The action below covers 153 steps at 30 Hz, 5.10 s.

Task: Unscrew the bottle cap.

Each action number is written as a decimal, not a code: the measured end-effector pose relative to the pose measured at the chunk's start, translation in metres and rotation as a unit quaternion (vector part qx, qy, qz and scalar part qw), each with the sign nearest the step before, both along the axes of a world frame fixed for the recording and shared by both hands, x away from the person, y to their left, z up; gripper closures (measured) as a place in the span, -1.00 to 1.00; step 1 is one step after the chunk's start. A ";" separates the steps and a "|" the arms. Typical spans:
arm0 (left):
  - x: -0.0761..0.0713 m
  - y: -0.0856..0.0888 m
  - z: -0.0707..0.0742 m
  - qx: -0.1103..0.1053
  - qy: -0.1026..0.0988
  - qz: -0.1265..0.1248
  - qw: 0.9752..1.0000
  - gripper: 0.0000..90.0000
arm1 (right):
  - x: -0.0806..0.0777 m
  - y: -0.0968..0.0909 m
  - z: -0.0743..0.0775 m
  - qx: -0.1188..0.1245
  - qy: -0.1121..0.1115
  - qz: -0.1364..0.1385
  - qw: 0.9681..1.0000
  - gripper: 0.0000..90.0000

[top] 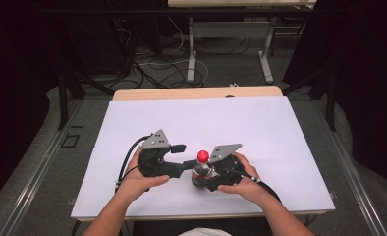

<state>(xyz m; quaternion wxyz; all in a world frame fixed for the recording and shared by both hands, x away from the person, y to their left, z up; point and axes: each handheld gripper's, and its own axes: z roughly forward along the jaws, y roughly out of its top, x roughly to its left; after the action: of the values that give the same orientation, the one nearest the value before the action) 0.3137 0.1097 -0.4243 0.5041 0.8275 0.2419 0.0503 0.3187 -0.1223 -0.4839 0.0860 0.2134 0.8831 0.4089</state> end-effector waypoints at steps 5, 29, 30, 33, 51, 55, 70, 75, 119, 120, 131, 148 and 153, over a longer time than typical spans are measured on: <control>0.001 -0.007 0.001 0.007 -0.001 -0.020 1.000 -0.18 | 0.000 0.001 0.000 -0.001 0.000 0.008 1.000 -0.34; 0.021 -0.023 0.008 0.001 0.036 -0.133 0.990 0.34 | -0.008 0.006 0.001 0.001 0.013 0.052 0.999 -0.34; 0.021 -0.023 0.008 0.001 0.036 -0.133 0.990 0.35 | -0.007 0.006 0.001 0.000 0.012 0.052 0.999 -0.34; 0.020 -0.022 0.006 -0.001 0.034 -0.120 0.992 0.35 | -0.006 0.006 0.001 -0.001 0.015 0.049 0.999 -0.34; 0.007 -0.037 0.008 -0.005 -0.005 0.088 0.996 0.38 | -0.004 0.006 -0.001 0.017 -0.029 -0.087 0.996 -0.34; 0.007 -0.041 0.006 -0.012 0.008 0.134 0.991 0.38 | -0.003 0.008 -0.003 0.018 -0.044 -0.107 0.993 -0.34; 0.019 -0.030 0.012 -0.009 0.020 0.069 0.997 0.01 | -0.001 0.005 -0.006 0.044 -0.017 -0.076 0.996 -0.33; 0.021 -0.025 0.016 -0.010 0.032 -0.008 0.999 -0.05 | 0.000 0.005 -0.007 0.049 -0.009 -0.064 0.997 -0.33; 0.017 -0.018 0.016 -0.049 0.016 0.018 0.998 -0.01 | -0.003 0.004 -0.003 0.055 -0.009 -0.070 0.996 -0.33; 0.019 -0.015 0.017 -0.053 0.019 0.004 0.998 -0.01 | -0.003 0.004 -0.003 0.055 -0.009 -0.070 0.996 -0.33; 0.031 -0.007 0.009 -0.039 0.028 -0.049 0.998 0.11 | -0.004 0.005 -0.002 0.062 0.002 -0.042 0.997 -0.33; 0.012 -0.032 0.006 -0.017 -0.003 0.055 0.998 0.38 | -0.005 0.008 -0.003 0.048 0.011 -0.054 0.997 -0.32; -0.003 -0.047 0.003 0.000 -0.021 0.137 0.990 0.38 | -0.005 0.011 -0.006 0.038 -0.003 -0.084 0.996 -0.32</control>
<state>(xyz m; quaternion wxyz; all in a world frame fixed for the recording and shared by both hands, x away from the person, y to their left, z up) 0.3104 0.0632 -0.4214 0.4978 0.7851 0.3422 0.1365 0.3133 -0.1112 -0.4901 0.1143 0.2885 0.8456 0.4343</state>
